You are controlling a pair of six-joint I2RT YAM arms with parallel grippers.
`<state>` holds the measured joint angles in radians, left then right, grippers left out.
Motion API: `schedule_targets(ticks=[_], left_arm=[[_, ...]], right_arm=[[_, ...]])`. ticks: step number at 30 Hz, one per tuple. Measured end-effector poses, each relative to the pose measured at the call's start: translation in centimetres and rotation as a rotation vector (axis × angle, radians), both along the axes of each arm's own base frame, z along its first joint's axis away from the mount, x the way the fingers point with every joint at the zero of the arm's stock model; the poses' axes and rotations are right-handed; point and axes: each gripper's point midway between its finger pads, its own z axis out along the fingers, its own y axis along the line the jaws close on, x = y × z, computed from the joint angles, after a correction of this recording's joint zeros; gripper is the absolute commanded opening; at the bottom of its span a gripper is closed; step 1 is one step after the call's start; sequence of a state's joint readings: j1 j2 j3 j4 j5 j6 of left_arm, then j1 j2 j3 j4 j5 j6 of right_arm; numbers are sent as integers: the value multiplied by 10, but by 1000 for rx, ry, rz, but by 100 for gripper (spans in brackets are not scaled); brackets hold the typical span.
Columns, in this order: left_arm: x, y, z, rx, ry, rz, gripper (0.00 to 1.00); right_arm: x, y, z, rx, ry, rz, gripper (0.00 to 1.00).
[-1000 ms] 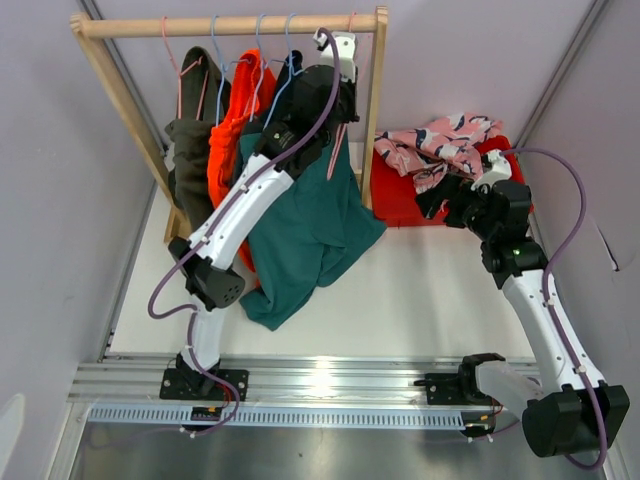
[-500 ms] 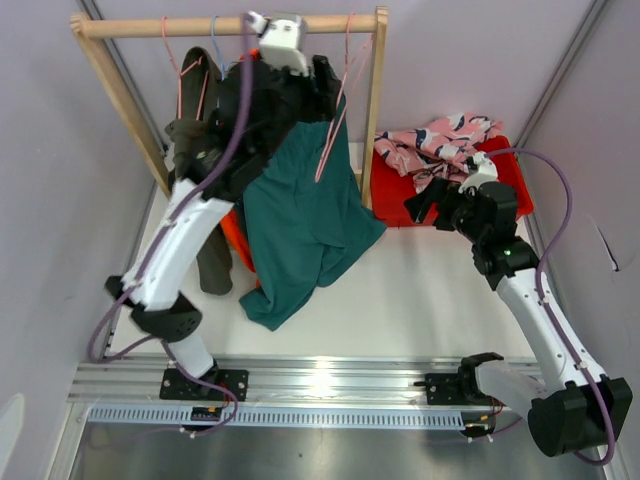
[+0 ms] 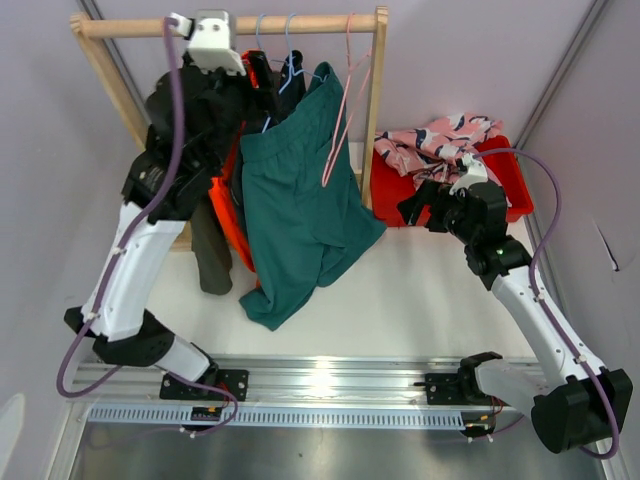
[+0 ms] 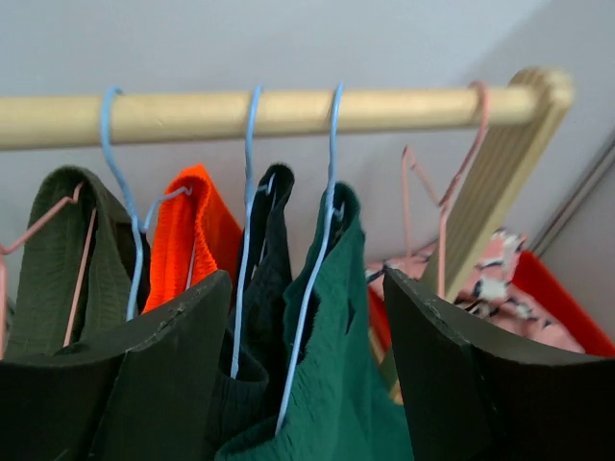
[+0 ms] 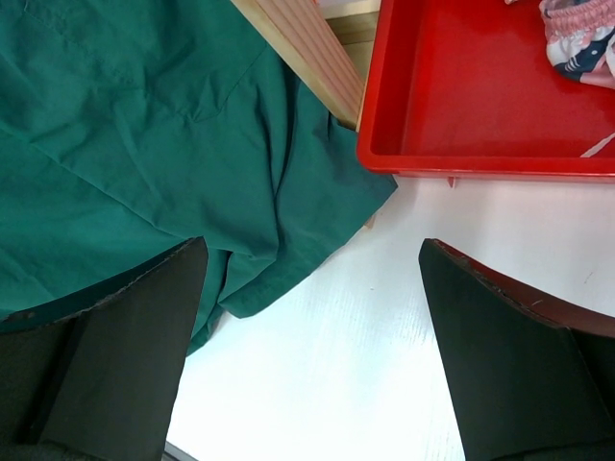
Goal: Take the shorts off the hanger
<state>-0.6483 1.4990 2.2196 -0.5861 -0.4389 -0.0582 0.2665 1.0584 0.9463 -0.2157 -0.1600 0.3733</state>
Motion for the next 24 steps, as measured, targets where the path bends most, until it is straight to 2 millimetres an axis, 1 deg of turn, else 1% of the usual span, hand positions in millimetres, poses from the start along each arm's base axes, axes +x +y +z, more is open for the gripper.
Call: schedule_targets(ticks=[4,6,9,15,19,21,24], left_arm=[[29,-9,-41,73,86,9,70],[40,-10,-54,93,115,13,70],[50,-8,-62,103,131,13,70],[60,-3,-67,96,145,4,67],[67,-9,-76,92,165,-22,62],[69,-14,-81,96,175,-41,61],[72,-21,-89,98,193,-66,56]], right_arm=[[1,-1,0,-5,-1,-10,99],[1,-2,-1,-6,-1,-13,99],[1,-2,-1,-10,0,-15,99],[2,-3,-2,-20,-1,-21,99],[3,-5,-5,-27,3,-28,99],[3,-5,-8,-33,10,-28,99],[4,-5,-15,-41,25,-29,100]])
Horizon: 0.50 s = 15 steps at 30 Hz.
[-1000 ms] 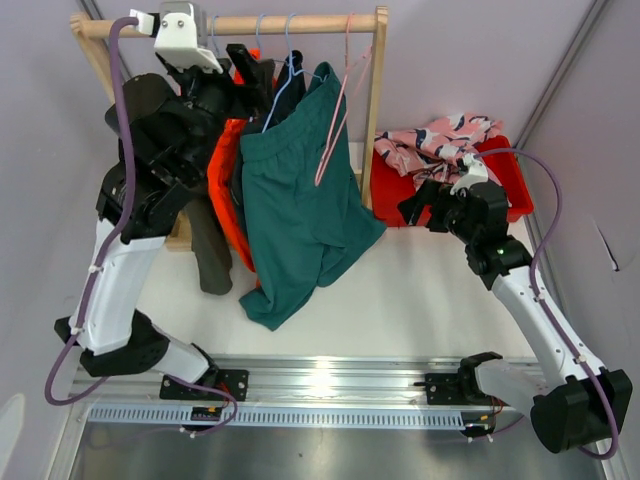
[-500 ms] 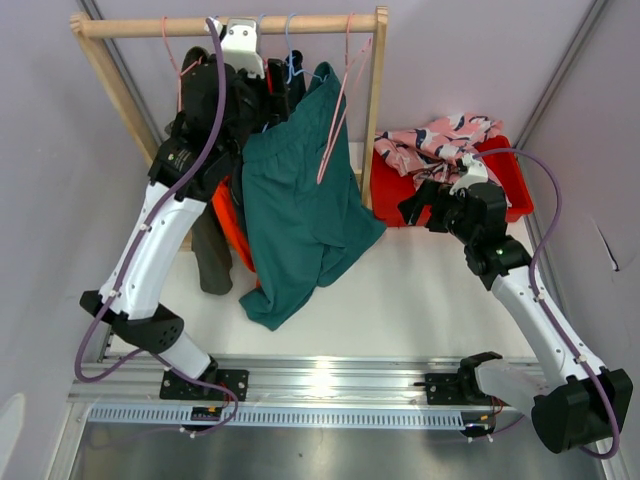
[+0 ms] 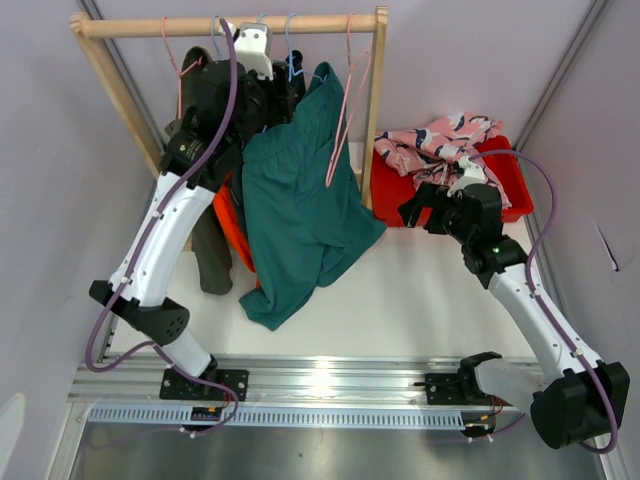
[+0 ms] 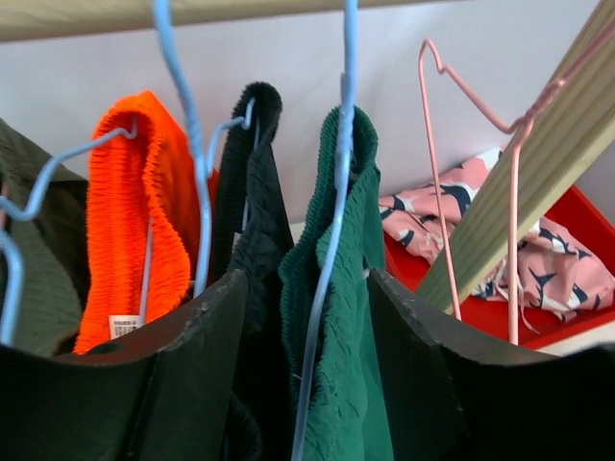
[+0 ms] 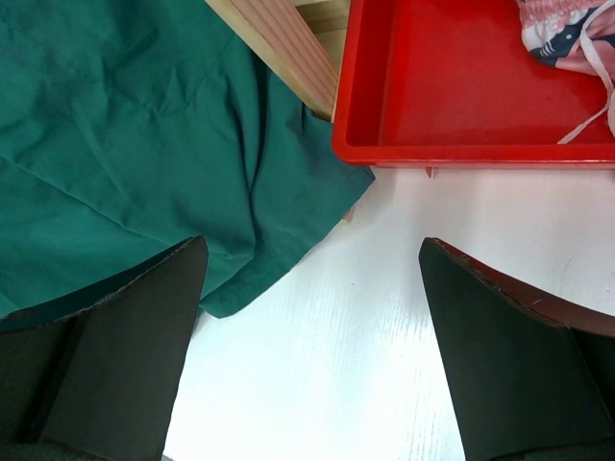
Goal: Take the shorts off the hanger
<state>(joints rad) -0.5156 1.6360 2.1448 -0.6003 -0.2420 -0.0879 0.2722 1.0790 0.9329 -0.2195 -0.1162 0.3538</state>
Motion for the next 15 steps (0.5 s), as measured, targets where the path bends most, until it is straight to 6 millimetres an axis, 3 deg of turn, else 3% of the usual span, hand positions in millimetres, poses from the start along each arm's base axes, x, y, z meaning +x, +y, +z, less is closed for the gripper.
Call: schedule_targets(ticks=[6,8,9,12,15], left_arm=[[4,-6,-8,0,20,-17,44],[6,-8,-12,2,27,-17,34],[8,-8,-14,4,32,-17,20],[15,-12,-25,17,52,-16,0],[24,-20,-31,21,59,-27,0]], right_arm=[[1,0,-5,-9,12,-2,99],[1,-1,-5,-11,10,-1,100],[1,-1,-5,-11,10,-1,99],[1,-1,-9,-13,13,-1,100],[0,-1,-15,-18,27,-2,99]])
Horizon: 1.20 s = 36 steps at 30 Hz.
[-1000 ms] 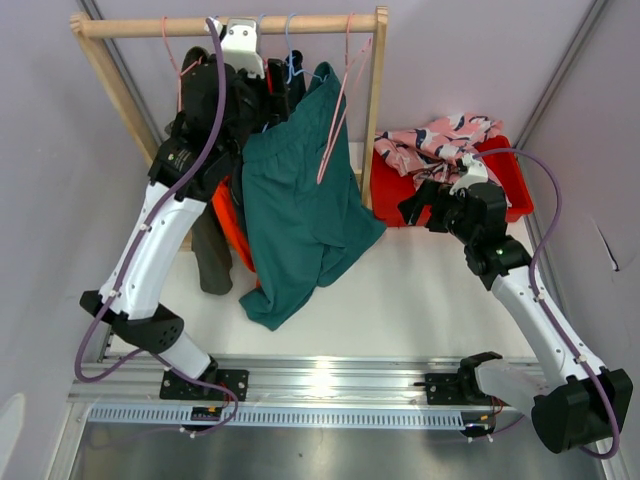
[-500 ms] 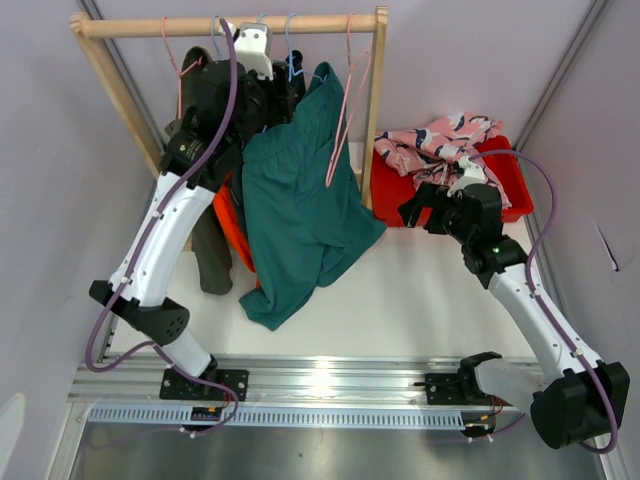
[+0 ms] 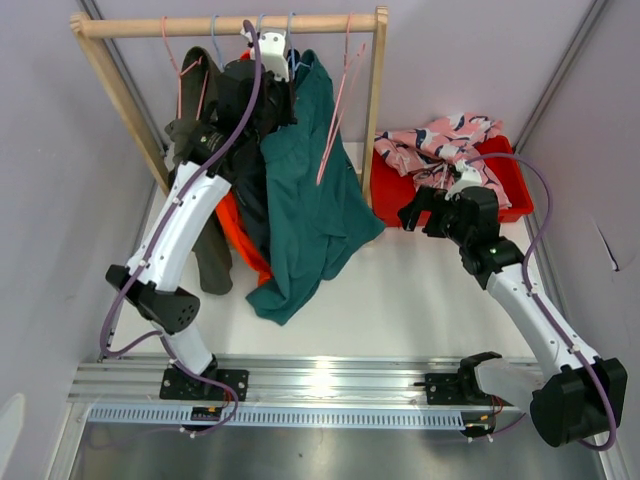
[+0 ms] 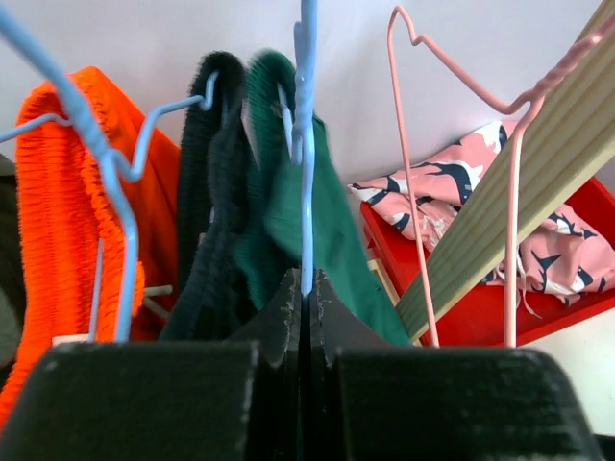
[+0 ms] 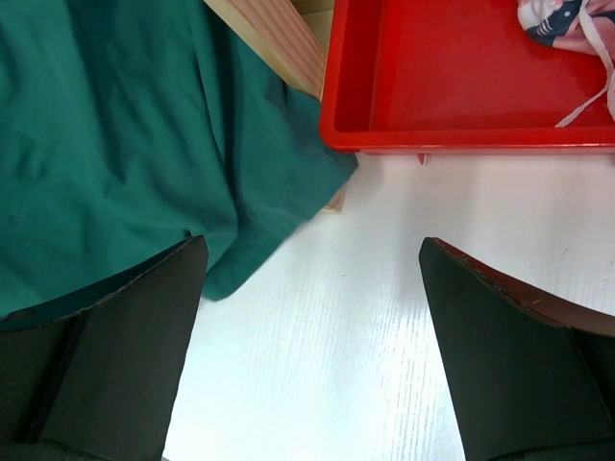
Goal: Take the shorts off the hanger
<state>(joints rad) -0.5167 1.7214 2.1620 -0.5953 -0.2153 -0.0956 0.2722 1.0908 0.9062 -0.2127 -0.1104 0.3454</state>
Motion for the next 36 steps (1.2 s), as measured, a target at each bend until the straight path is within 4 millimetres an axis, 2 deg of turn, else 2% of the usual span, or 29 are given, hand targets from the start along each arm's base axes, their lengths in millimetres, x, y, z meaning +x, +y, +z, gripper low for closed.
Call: schedule_targets(ticks=[4,9,19,26,31,36], left_arm=[[1,-1,0,3,4,-6,0],[-8,-2,13,7,5,-40,0],[-28,-4,74,-41,-110,-108,0],[-40,0,77,-42,-105,-127,0],[-76,18,61,-8,-46,-124,0],[-137,41,44,21,-8,-144,0]], right_arm=[[0,0,-5,-3,9,-2,99],[0,0,-6,-3,11,-2,99],[1,3,-15,10,30,-4,99],[0,5,-15,9,31,2,100],[-1,5,-13,11,27,4,99],[-8,8,-3,19,7,20,100]])
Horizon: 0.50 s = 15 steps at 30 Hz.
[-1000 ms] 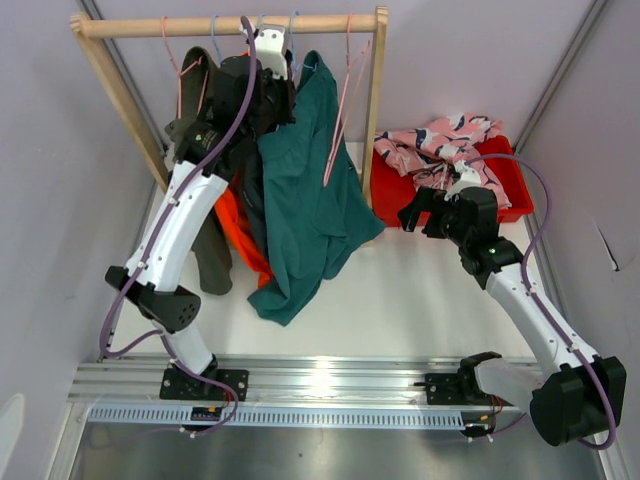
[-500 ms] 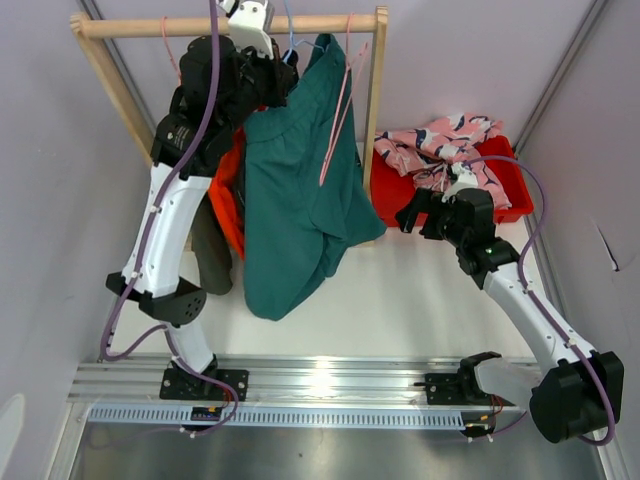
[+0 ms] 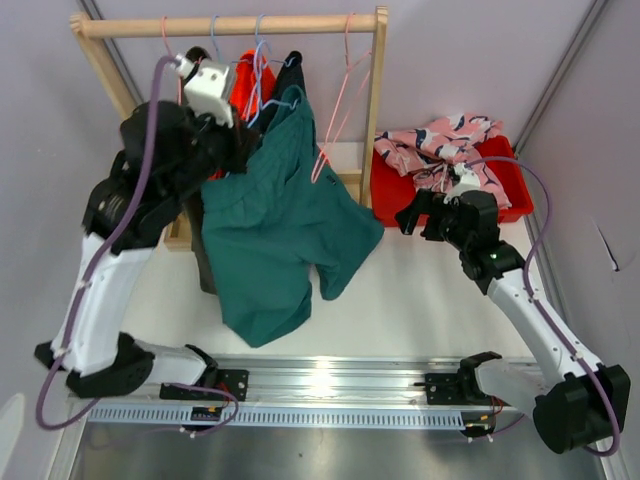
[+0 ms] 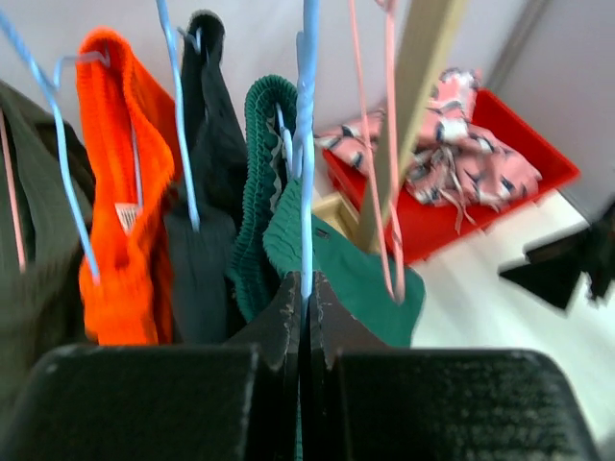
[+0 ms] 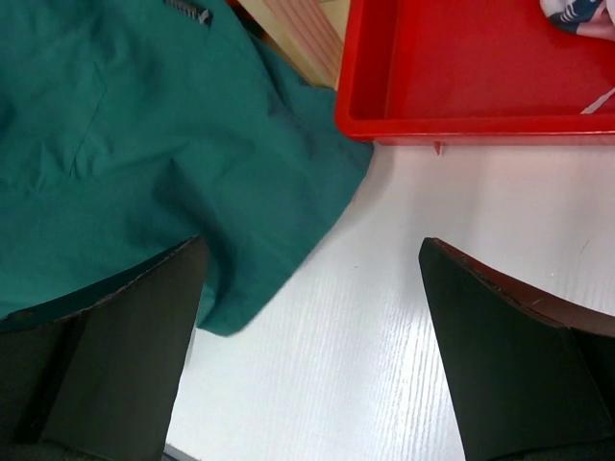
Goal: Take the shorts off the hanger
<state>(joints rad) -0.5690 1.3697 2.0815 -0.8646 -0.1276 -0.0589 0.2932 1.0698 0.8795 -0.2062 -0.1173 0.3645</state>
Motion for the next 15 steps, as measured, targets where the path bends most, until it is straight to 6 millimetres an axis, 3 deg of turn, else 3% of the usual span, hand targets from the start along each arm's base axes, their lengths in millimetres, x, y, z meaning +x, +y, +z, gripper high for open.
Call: schedule_targets(ticks=[5,11,15], left_arm=[[-63,15,-13,-12,13,-100,0],[-134,7,-78,-32,133,-337,0],[-165,2,-89,-54,205,-446,0]], right_arm=[[-15,7,32,39,-81,50,99],[-59,28,93,140,-263,232,100],[-87,35,119,180,-344,328,99]])
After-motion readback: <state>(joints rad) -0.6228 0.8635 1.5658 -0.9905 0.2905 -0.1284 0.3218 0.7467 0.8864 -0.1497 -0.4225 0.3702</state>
